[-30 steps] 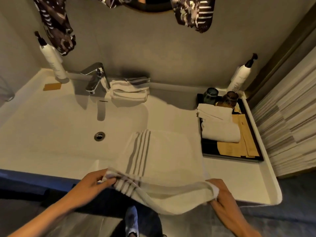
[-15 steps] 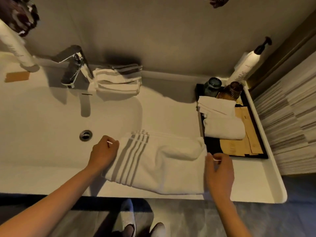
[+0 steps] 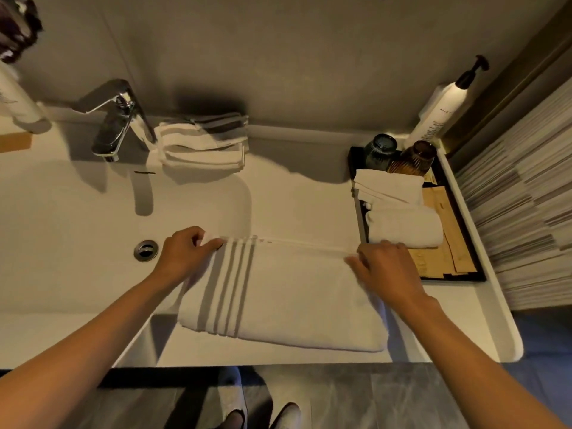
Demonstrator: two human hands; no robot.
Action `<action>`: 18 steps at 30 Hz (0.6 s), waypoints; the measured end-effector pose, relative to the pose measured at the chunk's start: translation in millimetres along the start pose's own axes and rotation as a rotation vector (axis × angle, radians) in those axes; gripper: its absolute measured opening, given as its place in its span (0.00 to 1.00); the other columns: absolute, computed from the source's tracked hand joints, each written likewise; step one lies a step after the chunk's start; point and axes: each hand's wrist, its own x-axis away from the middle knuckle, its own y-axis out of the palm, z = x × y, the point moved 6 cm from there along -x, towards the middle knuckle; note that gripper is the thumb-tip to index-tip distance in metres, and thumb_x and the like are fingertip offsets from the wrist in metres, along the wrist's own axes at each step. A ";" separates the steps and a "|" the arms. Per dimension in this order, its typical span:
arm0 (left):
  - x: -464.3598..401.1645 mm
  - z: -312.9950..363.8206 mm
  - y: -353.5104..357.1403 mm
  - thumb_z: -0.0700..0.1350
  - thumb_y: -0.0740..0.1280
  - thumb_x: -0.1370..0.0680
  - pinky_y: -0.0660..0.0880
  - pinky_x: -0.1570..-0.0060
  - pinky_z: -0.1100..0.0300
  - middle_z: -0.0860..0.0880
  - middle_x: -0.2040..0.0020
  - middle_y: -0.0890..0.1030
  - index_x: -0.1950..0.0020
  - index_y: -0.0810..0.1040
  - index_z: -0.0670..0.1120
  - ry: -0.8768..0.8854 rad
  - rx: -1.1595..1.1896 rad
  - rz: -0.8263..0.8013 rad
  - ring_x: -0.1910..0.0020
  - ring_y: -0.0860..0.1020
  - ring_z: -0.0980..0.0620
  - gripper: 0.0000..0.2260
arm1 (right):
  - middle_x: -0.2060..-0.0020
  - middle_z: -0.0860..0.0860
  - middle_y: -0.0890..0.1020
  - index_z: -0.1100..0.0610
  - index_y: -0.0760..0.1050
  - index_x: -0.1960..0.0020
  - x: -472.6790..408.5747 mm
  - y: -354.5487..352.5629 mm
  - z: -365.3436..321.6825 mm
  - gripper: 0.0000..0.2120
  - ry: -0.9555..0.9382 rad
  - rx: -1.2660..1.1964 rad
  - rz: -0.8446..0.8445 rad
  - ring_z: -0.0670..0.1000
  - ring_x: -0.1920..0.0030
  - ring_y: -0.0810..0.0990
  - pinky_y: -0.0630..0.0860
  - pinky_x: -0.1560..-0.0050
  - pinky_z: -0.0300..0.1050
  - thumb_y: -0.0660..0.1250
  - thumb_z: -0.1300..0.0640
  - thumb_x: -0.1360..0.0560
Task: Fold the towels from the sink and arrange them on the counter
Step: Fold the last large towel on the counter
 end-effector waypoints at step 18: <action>107.3 56.5 127.8 0.59 0.50 0.17 0.49 0.23 0.46 0.50 0.19 0.52 0.19 0.52 0.49 0.902 -0.647 -0.257 0.20 0.48 0.52 0.28 | 0.21 0.46 0.50 0.48 0.47 0.20 60.8 53.1 -66.1 0.30 -0.072 -0.096 -0.112 0.46 0.21 0.45 0.47 0.22 0.55 0.46 0.40 0.18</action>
